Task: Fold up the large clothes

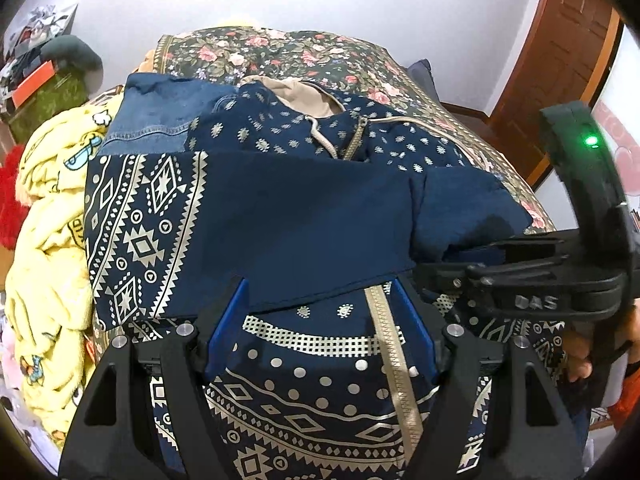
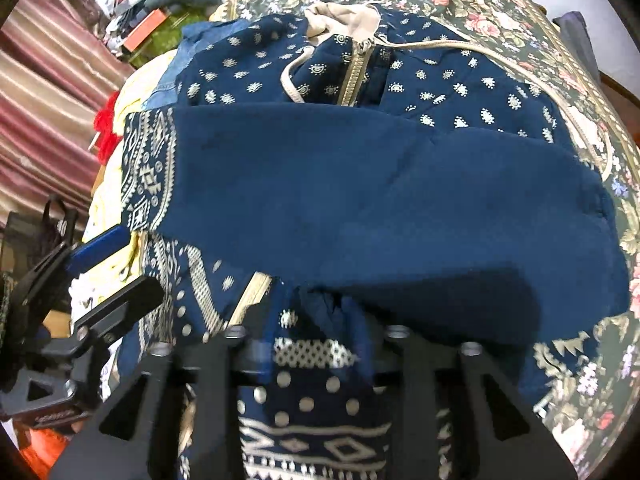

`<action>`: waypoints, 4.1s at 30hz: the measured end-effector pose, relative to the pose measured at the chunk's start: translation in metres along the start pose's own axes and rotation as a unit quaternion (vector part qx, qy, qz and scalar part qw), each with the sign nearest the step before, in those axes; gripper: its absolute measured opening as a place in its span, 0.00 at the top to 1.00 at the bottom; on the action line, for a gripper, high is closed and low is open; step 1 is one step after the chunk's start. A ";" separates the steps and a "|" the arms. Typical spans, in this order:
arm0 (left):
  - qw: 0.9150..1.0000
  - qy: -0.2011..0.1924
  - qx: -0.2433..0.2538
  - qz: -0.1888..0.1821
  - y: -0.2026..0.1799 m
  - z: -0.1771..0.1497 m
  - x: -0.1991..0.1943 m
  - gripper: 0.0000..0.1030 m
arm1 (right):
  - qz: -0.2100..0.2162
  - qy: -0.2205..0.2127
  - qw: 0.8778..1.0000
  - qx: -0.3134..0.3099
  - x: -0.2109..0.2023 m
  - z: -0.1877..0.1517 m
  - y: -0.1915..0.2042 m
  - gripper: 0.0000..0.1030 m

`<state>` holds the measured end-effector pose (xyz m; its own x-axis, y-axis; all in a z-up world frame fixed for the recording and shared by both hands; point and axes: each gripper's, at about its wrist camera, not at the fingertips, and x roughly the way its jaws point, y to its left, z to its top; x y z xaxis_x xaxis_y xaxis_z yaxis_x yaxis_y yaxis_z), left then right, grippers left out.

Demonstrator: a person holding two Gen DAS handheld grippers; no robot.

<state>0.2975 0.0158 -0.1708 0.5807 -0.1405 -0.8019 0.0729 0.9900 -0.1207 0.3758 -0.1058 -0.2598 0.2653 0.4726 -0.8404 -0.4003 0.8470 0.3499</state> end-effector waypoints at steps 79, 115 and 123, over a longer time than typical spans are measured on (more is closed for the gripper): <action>0.994 -0.041 -0.097 0.027 0.096 0.025 -0.009 0.96 | -0.145 -0.041 0.988 -0.017 -0.005 -0.018 -0.077 0.45; 0.987 0.011 -0.119 0.104 0.139 -0.025 -0.008 0.91 | -0.162 -0.067 0.983 -0.044 -0.032 -0.008 -0.057 0.42; 0.989 -0.096 -0.027 0.108 0.088 0.046 -0.059 0.46 | -0.153 -0.130 0.978 -0.056 -0.071 0.016 -0.045 0.42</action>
<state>0.3064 0.1123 -0.1071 0.7223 0.0841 -0.6865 -0.1096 0.9940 0.0064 0.3884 -0.1734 -0.2091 0.5964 0.2587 -0.7599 -0.3560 0.9337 0.0384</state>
